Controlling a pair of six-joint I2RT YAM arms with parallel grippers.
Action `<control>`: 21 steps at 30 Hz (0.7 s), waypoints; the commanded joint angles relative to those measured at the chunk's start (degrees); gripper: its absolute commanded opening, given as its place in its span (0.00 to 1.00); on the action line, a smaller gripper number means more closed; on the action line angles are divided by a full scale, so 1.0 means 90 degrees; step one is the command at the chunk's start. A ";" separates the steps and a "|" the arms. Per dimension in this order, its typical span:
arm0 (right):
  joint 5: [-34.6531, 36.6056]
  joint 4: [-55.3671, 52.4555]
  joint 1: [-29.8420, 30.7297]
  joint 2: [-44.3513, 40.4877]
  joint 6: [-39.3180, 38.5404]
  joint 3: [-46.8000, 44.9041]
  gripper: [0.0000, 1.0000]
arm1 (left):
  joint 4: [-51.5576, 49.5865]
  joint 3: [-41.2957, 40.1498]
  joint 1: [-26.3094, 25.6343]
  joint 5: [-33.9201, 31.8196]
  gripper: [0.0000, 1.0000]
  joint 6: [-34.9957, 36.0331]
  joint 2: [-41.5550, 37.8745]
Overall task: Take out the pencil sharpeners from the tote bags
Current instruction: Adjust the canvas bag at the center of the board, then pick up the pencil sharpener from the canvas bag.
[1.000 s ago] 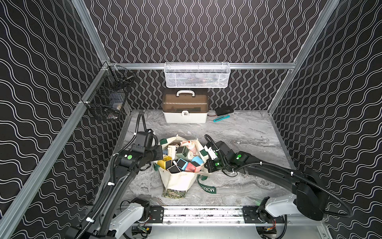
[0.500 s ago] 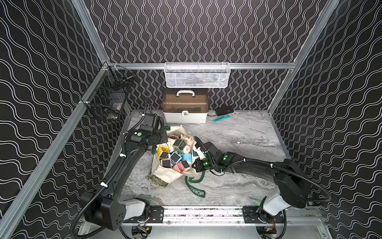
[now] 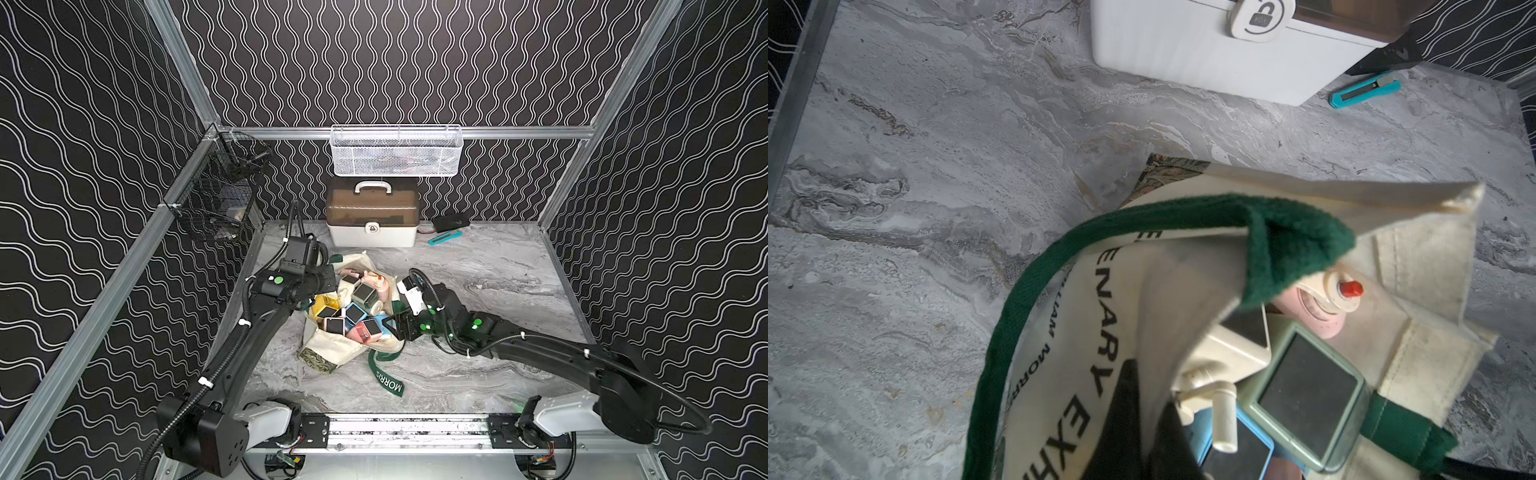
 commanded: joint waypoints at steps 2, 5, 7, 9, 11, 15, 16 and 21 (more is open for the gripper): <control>0.0428 0.0213 0.0006 -0.0709 -0.0732 -0.0231 0.79 | -0.0163 -0.0305 -0.0066 -0.0038 0.00 0.0058 -0.0443; 0.0055 0.0052 0.0017 -0.0626 -0.1058 0.0012 0.81 | -0.0226 -0.0371 -0.0111 0.0022 0.00 0.0034 -0.0494; -0.0024 -0.0345 0.0016 -0.0290 -0.1202 0.0475 0.81 | -0.0317 -0.0380 -0.0108 -0.0090 0.00 0.0026 -0.0478; -0.0046 -0.0799 0.0027 0.0093 -0.1295 0.0979 0.82 | -0.0407 -0.0340 -0.0110 -0.0195 0.00 0.0041 -0.0476; -0.0091 -0.0950 0.0028 0.0460 -0.1473 0.1316 0.83 | -0.0378 -0.0361 -0.0111 -0.0239 0.00 0.0025 -0.0555; 0.0020 -0.1056 0.0023 0.1133 -0.1769 0.1880 0.86 | -0.0388 -0.0409 -0.0088 -0.0268 0.00 0.0017 -0.0620; 0.0038 -0.1188 0.0015 0.1321 -0.1810 0.2040 0.87 | -0.0411 -0.0403 -0.0068 -0.0280 0.00 0.0017 -0.0606; 0.0300 -0.1162 0.0011 0.1766 -0.1681 0.2258 0.88 | -0.0410 -0.0404 -0.0021 -0.0158 0.00 0.0008 -0.0590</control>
